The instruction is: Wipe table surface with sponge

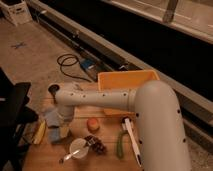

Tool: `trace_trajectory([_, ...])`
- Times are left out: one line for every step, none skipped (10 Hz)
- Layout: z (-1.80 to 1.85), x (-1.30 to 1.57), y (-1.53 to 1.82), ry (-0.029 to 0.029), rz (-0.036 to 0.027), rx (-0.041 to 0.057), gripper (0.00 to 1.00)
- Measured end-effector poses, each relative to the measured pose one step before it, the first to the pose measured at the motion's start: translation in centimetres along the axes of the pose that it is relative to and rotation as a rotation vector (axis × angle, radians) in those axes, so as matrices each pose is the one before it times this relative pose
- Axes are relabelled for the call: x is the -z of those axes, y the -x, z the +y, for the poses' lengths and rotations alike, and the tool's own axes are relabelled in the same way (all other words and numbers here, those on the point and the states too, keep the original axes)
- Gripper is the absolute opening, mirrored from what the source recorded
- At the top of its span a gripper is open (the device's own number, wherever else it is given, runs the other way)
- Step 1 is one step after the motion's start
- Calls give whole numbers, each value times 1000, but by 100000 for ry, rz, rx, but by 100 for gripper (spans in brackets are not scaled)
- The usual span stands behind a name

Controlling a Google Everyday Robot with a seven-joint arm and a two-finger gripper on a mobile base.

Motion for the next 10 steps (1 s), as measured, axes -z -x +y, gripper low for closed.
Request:
trace_trajectory([-35, -549, 1151, 626, -281, 2586, 0])
trace_trajectory([81, -650, 1420, 767, -337, 3083, 0])
trace_trajectory([479, -561, 1093, 999, -67, 2213, 0])
trace_trajectory([955, -526, 709, 1341, 207, 462, 0])
trace_trajectory([1434, -437, 358, 1373, 388, -800, 0])
trace_trajectory([1029, -29, -413, 747, 320, -1681, 0])
trace_trajectory([1096, 73, -880, 942, 365, -2240, 0])
trace_trajectory([865, 272, -1029, 483, 525, -2379, 0])
trace_trajectory([635, 444, -1109, 113, 870, -2614, 0])
trace_trajectory([177, 493, -846, -209, 904, -1902, 0])
